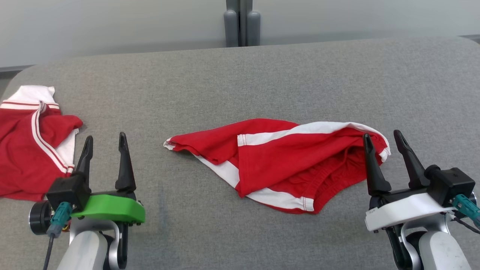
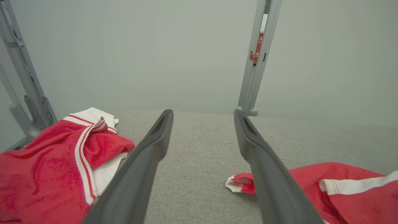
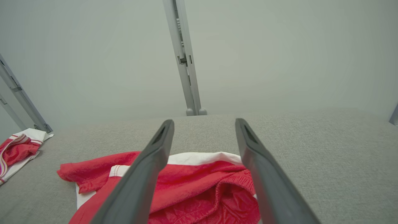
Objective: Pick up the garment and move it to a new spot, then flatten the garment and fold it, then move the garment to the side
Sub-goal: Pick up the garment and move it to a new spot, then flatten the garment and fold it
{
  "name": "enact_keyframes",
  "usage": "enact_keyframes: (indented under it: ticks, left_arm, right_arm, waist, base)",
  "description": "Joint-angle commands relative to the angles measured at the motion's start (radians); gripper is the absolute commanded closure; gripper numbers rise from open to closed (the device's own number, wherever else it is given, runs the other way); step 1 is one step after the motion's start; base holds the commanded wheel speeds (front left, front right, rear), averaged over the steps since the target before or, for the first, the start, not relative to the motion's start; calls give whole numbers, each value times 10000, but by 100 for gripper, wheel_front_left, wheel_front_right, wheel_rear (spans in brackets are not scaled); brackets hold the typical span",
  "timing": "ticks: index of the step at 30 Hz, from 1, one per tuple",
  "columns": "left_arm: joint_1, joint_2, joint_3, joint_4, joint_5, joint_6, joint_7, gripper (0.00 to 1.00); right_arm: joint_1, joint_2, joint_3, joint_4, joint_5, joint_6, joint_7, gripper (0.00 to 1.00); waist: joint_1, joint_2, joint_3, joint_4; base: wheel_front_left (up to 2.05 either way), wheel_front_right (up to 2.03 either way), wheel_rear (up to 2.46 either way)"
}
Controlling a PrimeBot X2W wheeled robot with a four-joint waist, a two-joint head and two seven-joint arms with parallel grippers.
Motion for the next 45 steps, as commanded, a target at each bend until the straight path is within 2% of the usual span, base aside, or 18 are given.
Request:
enact_keyframes:
  ticks: [1,5,20,45]
  left_arm:
    - [261,94,10,-9,121,-120,-32,0]
    - [634,190,-34,-50,335,-302,-31,0]
    - [1548,437,-180,-126,530,-122,12,0]
    - [1300,465,-359,-328,492,7,79,0]
  right_arm:
    - [185,-15,-14,-56,-13,-3,62,0]
    - [445,-15,-35,-104,64,-3,164,0]
    - [1290,-16,-64,-238,196,-3,418,0]
    - [1206,-14,-163,-361,254,-3,459,0]
  waist:
    - [0,0,-329,256]
    - [0,0,-504,221]
    - [0,0,-1084,-114]
    - [0,0,-879,-19]
  base:
    - [0,0,0]
    - [0,0,0]
    - [0,0,0]
    - [0,0,0]
